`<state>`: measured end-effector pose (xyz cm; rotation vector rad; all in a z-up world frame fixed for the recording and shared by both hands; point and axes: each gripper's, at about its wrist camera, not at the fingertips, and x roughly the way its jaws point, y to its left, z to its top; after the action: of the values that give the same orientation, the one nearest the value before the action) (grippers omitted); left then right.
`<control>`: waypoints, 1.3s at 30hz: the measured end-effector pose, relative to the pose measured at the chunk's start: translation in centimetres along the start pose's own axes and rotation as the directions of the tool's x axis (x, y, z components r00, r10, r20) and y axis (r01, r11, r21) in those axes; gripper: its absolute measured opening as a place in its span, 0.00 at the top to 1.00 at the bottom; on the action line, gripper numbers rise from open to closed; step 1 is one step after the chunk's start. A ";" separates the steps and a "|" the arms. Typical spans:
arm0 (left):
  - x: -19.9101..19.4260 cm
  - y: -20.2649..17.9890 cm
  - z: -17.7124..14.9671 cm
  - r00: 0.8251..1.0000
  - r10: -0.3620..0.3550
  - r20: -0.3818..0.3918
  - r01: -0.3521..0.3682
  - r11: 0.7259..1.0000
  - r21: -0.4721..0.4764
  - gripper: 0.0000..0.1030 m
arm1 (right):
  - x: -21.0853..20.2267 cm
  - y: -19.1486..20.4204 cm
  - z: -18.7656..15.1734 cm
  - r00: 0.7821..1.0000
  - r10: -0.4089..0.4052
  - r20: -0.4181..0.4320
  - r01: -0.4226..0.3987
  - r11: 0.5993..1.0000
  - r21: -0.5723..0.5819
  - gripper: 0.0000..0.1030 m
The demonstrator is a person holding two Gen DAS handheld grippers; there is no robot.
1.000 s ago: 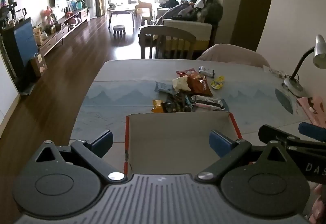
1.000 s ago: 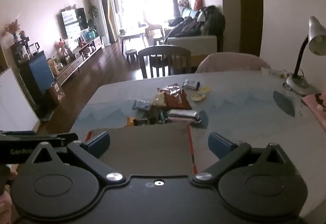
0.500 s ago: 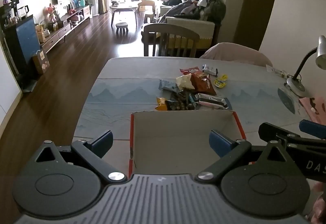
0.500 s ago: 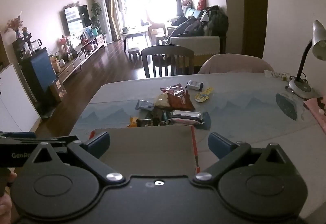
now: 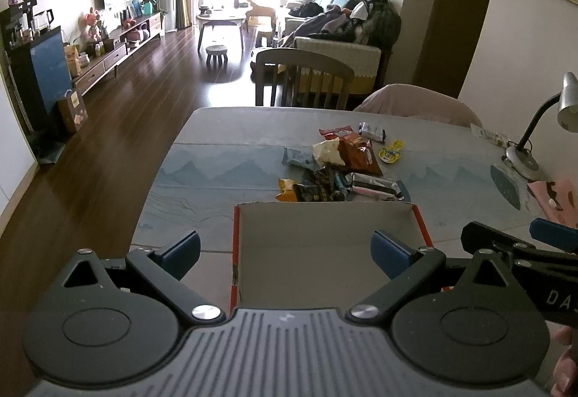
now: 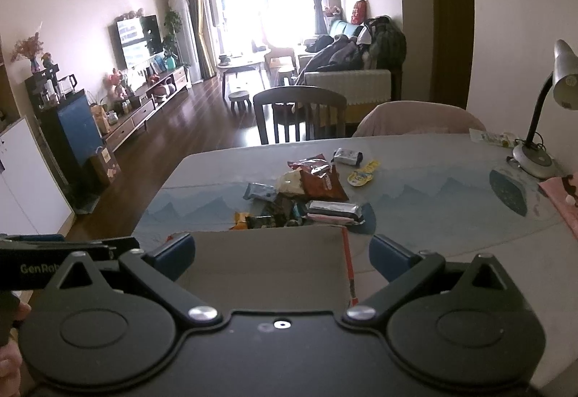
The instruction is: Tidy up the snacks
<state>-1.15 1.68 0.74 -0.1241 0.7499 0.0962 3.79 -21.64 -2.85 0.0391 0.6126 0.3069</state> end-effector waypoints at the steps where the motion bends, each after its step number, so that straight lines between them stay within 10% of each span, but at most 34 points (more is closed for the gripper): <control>1: 0.1 0.0 0.0 1.000 0.000 0.000 0.000 1.000 0.001 0.02 | 0.0 0.0 0.0 1.000 0.000 0.000 0.000 1.000 0.002 0.00; 39: 0.8 0.8 -0.4 0.999 -0.040 -0.032 0.040 0.999 0.011 0.02 | 0.3 1.0 -1.0 0.999 -0.016 -0.030 0.017 0.999 0.041 0.00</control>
<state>-0.89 2.44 -0.17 -0.1293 0.7789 0.0515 3.16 -20.64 -3.69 0.0695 0.6483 0.2789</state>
